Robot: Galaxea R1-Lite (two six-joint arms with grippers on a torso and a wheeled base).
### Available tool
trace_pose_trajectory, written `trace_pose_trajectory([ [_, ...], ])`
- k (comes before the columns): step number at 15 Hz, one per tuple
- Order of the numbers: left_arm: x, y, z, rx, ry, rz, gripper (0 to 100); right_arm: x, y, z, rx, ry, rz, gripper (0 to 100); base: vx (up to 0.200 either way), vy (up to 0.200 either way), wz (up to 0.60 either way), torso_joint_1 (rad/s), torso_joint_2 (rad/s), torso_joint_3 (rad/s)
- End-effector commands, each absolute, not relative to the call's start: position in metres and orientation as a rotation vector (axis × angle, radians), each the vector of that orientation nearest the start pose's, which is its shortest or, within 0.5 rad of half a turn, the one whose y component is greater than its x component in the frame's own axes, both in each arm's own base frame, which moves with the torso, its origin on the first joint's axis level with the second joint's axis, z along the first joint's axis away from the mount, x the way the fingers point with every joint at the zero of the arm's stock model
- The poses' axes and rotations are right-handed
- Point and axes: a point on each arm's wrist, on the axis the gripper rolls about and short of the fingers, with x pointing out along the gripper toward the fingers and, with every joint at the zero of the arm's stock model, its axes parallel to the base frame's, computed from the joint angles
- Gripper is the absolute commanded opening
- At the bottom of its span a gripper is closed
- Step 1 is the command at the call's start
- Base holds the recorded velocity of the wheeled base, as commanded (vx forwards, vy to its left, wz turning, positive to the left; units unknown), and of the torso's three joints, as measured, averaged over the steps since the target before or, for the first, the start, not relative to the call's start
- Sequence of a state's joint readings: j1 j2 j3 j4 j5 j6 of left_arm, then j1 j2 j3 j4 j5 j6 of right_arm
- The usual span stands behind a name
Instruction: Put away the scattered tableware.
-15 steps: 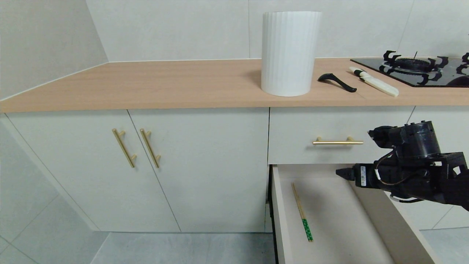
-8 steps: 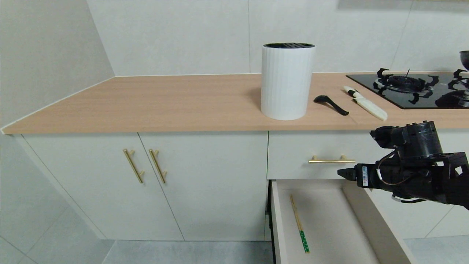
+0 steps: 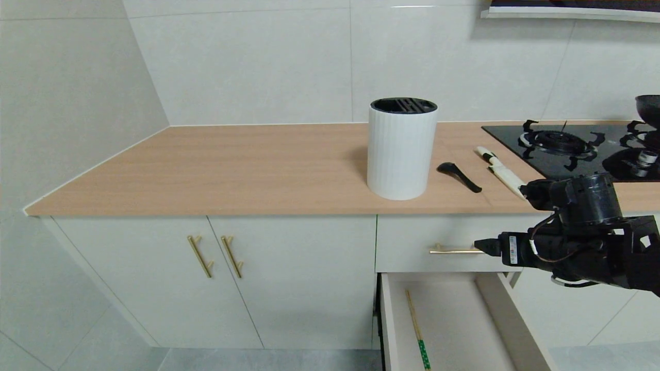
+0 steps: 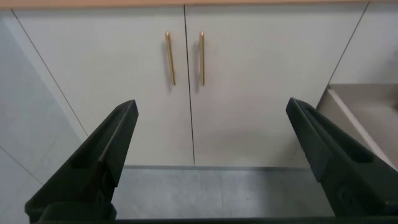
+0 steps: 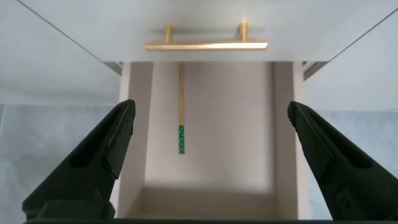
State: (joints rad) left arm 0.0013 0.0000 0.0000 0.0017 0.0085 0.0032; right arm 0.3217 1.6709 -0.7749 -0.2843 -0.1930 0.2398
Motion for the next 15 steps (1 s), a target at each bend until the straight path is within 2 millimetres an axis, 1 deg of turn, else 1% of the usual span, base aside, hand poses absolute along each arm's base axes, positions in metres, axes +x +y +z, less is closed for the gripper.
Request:
trace_pose_trajectory([
  [1, -0.023, 0.000, 0.075, 0.003, 0.002, 0.011, 100, 0.268, 0.085, 0.149, 0.075, 0.607, 0.053, 100, 0.000, 0.000, 0.00, 0.212, -0.51, -0.286],
  [6, -0.023, 0.000, 0.075, 0.003, 0.002, 0.011, 100, 0.268, 0.085, 0.150, 0.075, 0.604, 0.056, 100, 0.000, 0.000, 0.00, 0.218, -0.50, -0.276],
  [10, -0.023, 0.000, 0.075, 0.003, 0.002, 0.011, 100, 0.269, 0.085, 0.151, 0.050, 0.596, 0.066, 100, 0.000, 0.000, 0.00, 0.057, -0.12, -0.074],
  [11, -0.023, 0.000, 0.075, 0.003, 0.002, 0.011, 100, 0.274, 0.086, 0.155, 0.054, 0.559, 0.072, 100, 0.000, 0.000, 0.00, 0.000, 0.00, 0.000],
  [12, -0.023, 0.000, 0.075, 0.003, 0.002, 0.011, 100, 0.283, 0.089, 0.160, 0.059, 0.509, 0.087, 100, 0.000, 0.000, 0.00, 0.000, 0.00, 0.000],
  [14, -0.023, 0.000, 0.075, 0.003, 0.002, 0.011, 100, 0.300, 0.087, 0.163, 0.039, 0.482, 0.088, 100, 0.000, 0.000, 0.00, 0.000, 0.00, 0.000],
  [15, -0.023, 0.000, 0.075, 0.002, 0.002, 0.011, 100, 0.313, 0.083, 0.169, 0.034, 0.457, 0.100, 100, 0.000, 0.000, 0.00, 0.000, 0.00, 0.000],
])
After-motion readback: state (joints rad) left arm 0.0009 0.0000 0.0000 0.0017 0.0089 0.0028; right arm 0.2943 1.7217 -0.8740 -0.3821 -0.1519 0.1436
